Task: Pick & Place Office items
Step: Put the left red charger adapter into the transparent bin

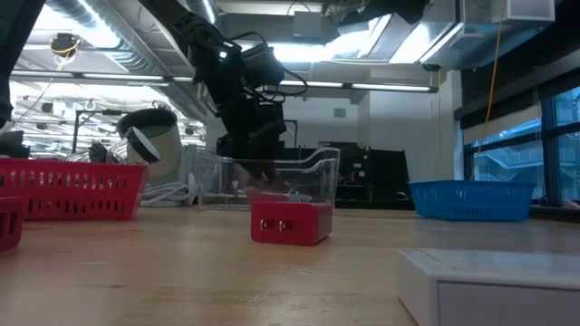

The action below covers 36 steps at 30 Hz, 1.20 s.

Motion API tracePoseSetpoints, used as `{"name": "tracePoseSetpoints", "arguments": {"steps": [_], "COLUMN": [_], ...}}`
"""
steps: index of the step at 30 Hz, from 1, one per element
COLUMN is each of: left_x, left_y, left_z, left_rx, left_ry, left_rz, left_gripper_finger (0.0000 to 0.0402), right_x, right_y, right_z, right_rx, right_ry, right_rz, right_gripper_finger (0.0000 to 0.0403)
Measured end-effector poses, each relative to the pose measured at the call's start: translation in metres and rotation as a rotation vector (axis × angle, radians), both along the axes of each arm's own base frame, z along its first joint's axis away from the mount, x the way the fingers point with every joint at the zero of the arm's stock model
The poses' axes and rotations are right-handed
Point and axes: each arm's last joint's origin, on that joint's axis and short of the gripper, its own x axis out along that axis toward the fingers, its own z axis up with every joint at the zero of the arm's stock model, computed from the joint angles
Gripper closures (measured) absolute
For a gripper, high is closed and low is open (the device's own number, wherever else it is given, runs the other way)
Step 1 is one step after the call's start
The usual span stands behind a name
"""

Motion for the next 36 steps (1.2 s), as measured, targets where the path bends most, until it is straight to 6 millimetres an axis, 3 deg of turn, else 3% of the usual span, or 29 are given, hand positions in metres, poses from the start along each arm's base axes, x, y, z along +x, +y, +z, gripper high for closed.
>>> {"name": "tracePoseSetpoints", "arguments": {"steps": [7,12,15,20,26,32,36], "left_x": [0.003,0.011,0.01,0.003,-0.012,-0.024,-0.029], "left_y": [0.001,-0.003,-0.019,-0.07,-0.151,-0.226,-0.261], "left_z": [0.007,0.045,0.067,0.101,0.118,0.103,0.083], "left_rx": [0.019,0.017,0.004,-0.046,-0.223,-0.278,-0.191], "left_ry": [-0.005,-0.063,-0.071,-0.156,-0.164,-0.034,0.039], "left_rz": [-0.025,-0.08,-0.126,-0.281,-0.432,-0.53,-0.523], "left_gripper_finger": [0.0148,0.0145,0.0148,0.0146,0.0146,0.0145,0.0145], "right_x": [0.0,0.0,-0.001,-0.002,-0.002,-0.002,-0.002], "right_y": [0.0,0.0,0.0,0.0,0.0,0.0,0.0], "right_z": [0.0,-0.001,-0.002,-0.003,-0.003,-0.003,-0.003], "right_rx": [0.0,0.006,0.004,0.003,-0.001,-0.003,-0.002], "right_ry": [0.0,0.006,0.019,0.032,0.037,0.038,0.037], "right_rz": [0.0,-0.005,-0.005,-0.006,-0.003,-0.001,-0.002], "right_gripper_finger": [0.0089,0.0089,0.0089,0.0089,0.0089,0.0089,0.0089]}}
